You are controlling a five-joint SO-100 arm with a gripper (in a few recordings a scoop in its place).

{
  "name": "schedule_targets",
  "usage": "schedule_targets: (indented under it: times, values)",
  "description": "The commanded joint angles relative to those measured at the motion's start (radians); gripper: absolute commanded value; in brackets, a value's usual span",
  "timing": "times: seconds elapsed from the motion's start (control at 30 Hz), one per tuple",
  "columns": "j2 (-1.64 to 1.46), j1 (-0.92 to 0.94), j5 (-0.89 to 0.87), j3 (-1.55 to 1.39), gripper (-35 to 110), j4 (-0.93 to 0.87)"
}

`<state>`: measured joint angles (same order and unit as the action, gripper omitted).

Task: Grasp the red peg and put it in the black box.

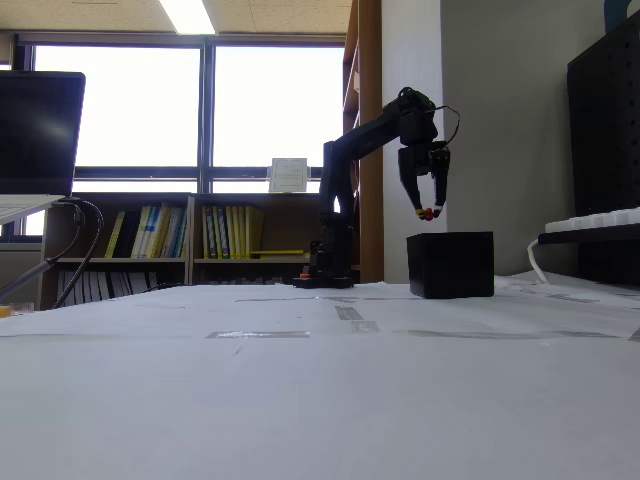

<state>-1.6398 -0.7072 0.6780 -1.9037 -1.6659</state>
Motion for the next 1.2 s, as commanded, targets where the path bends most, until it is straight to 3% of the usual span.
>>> schedule_targets:
  times: [0.0,0.07,0.43,0.53,0.7,0.9,1.17]
  values:
    - [0.031,0.009,0.087,-0.034,17,-0.008]
    - [0.037,0.023,0.167,-0.031,27,-0.029]
    - [0.110,0.087,0.261,-0.009,27,-0.011]
    - [0.201,0.100,0.304,-0.003,0,-0.054]
    - [0.489,0.155,0.515,0.114,0,-0.017]
    - [0.868,0.324,0.888,0.569,0,0.330]
    - [1.250,0.509,1.049,1.238,0,0.523]
